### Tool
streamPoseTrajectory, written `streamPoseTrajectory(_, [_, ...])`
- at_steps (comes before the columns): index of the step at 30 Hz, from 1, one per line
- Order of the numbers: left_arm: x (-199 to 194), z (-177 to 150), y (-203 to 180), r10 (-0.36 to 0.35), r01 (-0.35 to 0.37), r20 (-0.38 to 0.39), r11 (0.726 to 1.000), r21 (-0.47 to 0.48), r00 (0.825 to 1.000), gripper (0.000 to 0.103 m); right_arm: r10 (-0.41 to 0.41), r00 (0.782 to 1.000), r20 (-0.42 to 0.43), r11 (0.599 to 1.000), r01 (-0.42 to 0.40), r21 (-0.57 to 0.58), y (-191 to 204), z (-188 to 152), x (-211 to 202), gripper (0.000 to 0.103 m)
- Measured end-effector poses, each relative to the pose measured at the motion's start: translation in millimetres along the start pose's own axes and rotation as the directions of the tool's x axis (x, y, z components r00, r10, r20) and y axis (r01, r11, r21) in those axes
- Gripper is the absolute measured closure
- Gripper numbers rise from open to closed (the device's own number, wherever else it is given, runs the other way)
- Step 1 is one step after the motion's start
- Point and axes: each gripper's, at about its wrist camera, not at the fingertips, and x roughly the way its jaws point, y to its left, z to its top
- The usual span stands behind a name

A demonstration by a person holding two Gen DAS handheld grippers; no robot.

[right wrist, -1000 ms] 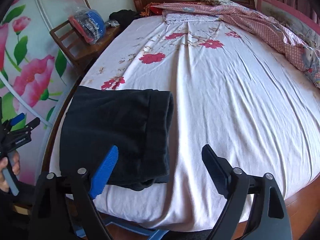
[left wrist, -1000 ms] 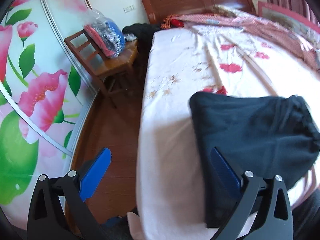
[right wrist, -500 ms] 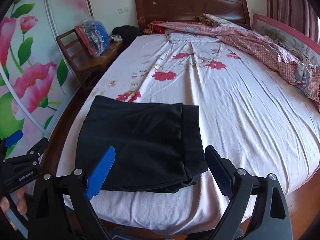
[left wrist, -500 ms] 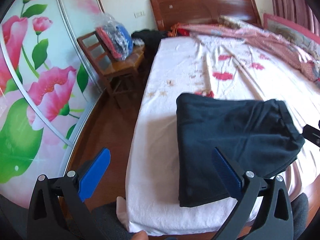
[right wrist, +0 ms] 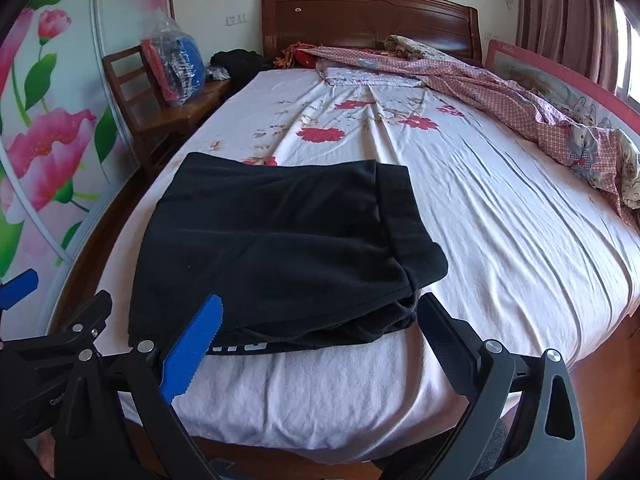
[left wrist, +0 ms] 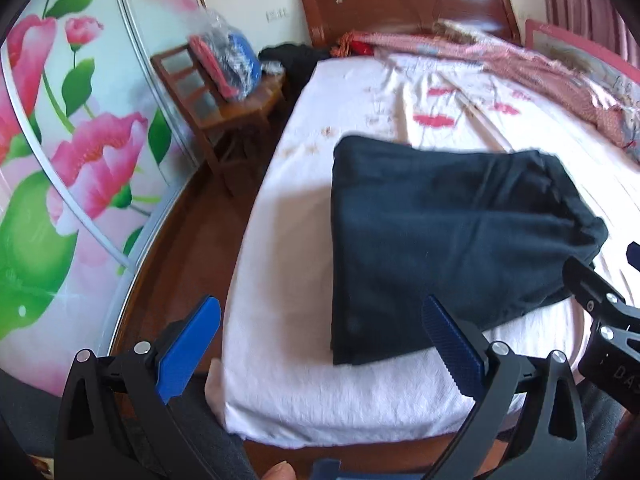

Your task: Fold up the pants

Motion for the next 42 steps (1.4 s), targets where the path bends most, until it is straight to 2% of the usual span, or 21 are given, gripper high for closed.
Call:
streamPoseTrajectory(4, [9.7,-7.9,-1.1,0.011,-0.011,-0.031,1.0,-0.011,0.999,0.002,-0.03,0.999,-0.041,1.0,0.03,0.004,4.5,-8.7,8.7,0.006])
streamPoseTrajectory(6, [16.2,-12.1,-3.2,0.063,-0.063,-0.045,0.998,0.007,0.997,0.002,-0.085,0.994,-0.065,0.996,0.083,-0.029,8.5,-13.8,13.9,0.006])
streamPoseTrajectory(8, [23.3,-15.4,-3.9,0.101,-0.1,-0.077,0.995,0.025,0.992,0.002,-0.09,0.99,-0.112,0.995,0.086,-0.045,10.4,-19.0,19.9,0.006])
streamPoseTrajectory(9, [26.5,-17.2,-3.8,0.104,-0.102,-0.098,0.994,0.028,0.99,0.002,-0.085,0.989,-0.121,0.996,0.081,-0.041,9.5,-19.5,20.7,0.006])
streamPoseTrajectory(11, [29.7,-18.0,-1.8,0.066,-0.064,-0.13,0.998,0.019,0.989,0.002,-0.101,0.986,-0.13,0.995,0.096,-0.04,8.9,-21.5,20.1,0.006])
streamPoseTrajectory(12, [29.9,-18.7,-2.3,0.076,-0.074,-0.136,0.997,0.022,0.988,0.002,-0.106,0.986,-0.13,0.994,0.1,-0.052,9.4,-21.5,20.2,0.006])
streamPoseTrajectory(15, [27.9,-19.0,-7.3,0.089,-0.083,-0.125,0.995,0.053,0.988,0.002,-0.13,0.982,-0.134,0.99,0.12,-0.076,11.2,-23.1,20.9,0.006])
streamPoseTrajectory(20, [20.1,-15.8,-9.7,0.073,-0.067,-0.102,0.996,0.057,0.992,0.002,-0.11,0.983,-0.15,0.993,0.1,-0.069,11.5,-25.6,21.9,0.006])
streamPoseTrajectory(42, [19.6,-13.1,-9.7,0.048,-0.041,-0.104,0.997,0.068,0.993,0.002,-0.094,0.986,-0.139,0.995,0.087,-0.057,8.4,-18.9,18.7,0.006])
